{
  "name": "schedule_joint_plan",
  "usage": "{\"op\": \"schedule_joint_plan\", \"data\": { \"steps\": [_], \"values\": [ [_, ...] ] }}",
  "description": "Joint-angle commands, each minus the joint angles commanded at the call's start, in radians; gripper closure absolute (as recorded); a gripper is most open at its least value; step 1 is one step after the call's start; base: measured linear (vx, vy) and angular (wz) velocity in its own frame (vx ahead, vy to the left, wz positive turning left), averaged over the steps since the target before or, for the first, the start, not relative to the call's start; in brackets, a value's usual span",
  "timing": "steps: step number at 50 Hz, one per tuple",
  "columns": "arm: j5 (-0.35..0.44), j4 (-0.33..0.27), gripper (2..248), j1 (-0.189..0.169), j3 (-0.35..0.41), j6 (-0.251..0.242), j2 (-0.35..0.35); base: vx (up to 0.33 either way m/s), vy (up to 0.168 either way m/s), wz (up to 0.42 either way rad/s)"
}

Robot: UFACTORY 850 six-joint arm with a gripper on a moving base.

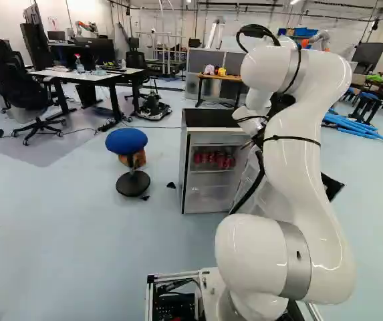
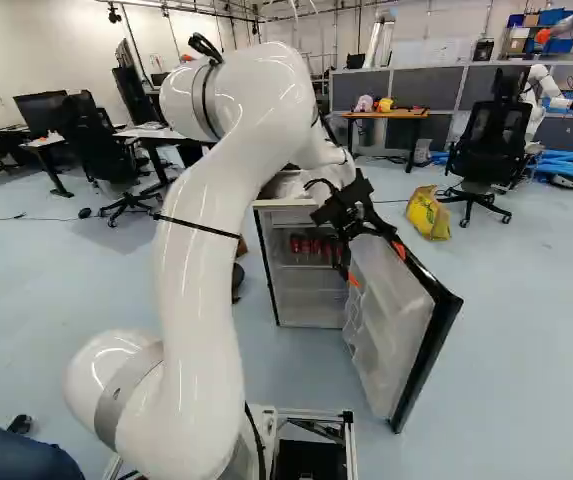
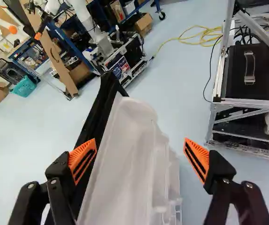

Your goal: Grab a drink from the fridge

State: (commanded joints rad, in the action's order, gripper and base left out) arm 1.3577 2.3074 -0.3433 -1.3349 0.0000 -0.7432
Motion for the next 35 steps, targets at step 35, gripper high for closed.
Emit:
{"op": "schedule_joint_plan", "data": {
  "steps": [35],
  "values": [
    [-0.078, -0.174, 3, 0.037, 0.118, 0.0, 0.055, 0.0, 0.0, 0.0]
  ]
}}
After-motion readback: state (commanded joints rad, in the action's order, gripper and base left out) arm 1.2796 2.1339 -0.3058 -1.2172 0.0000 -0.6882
